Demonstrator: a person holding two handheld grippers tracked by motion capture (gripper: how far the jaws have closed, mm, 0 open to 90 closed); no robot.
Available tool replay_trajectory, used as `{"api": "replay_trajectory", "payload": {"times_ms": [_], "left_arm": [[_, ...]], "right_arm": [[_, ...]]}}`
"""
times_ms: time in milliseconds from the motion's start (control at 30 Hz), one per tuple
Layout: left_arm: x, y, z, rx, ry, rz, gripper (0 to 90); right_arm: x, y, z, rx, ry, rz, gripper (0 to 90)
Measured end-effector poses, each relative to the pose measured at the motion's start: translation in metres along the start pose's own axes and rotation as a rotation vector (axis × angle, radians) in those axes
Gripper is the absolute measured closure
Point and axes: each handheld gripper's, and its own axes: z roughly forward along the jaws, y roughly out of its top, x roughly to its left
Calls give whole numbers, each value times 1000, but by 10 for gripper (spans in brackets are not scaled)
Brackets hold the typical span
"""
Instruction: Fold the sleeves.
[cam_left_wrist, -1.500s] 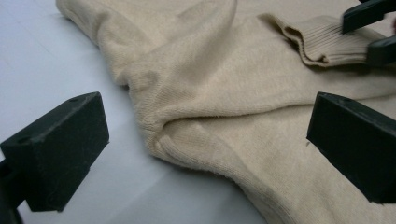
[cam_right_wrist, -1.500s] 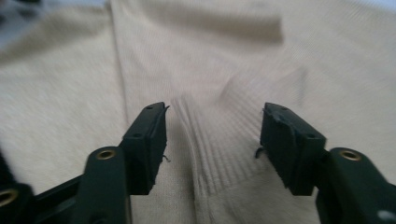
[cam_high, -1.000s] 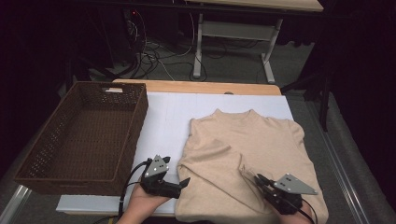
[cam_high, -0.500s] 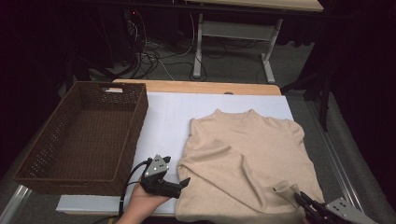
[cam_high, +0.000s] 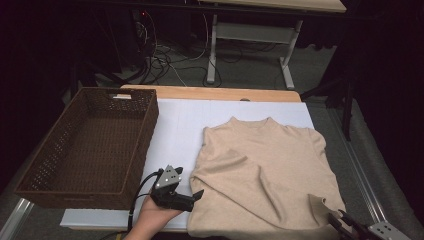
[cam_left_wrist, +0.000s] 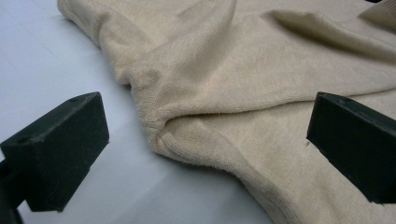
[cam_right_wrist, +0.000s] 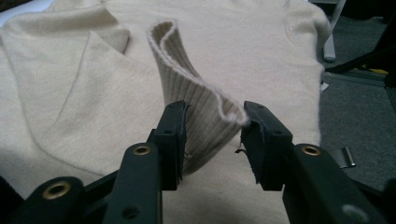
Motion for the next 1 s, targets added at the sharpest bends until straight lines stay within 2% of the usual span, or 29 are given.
{"api": "replay_trajectory", "payload": {"times_ms": [233,400,500,600,667,733,767,800,833,867,933,1000], "left_arm": [[-4,1,0,0,-2,3,0],[1,0,-3,-8,3,-21,0],[2,0,-4,-10,9,-25,0],[1,0,-4,-2,9,-17,0],[1,0,-3,2,8,-13,0],[1,0,-2,2,5,-10,0],[1,0,-1,3,3,-9,0],[1,0,-1,3,2,-6,0],[0,1,-1,2,-1,-2,0],[0,1,-1,-1,-4,-1,0],[-1,3,0,-8,-11,2,0],[-1,7,3,-10,-25,-6,0]], "right_arm": [[-6,3,-5,-29,-11,0,560],[-8,13,-4,-73,-26,-32,567],[-15,13,12,-17,-28,-60,550],[-23,3,22,30,-1,-70,483],[-22,-5,23,74,26,-80,457],[-20,-13,25,122,31,-77,450],[-18,-15,26,120,20,-85,471],[-17,-14,27,125,3,-90,563],[-16,-12,26,136,-17,-106,705],[-15,-11,26,142,-24,-126,789],[-11,-10,24,143,-46,-137,852],[-4,-9,14,117,-69,-140,855]]}}
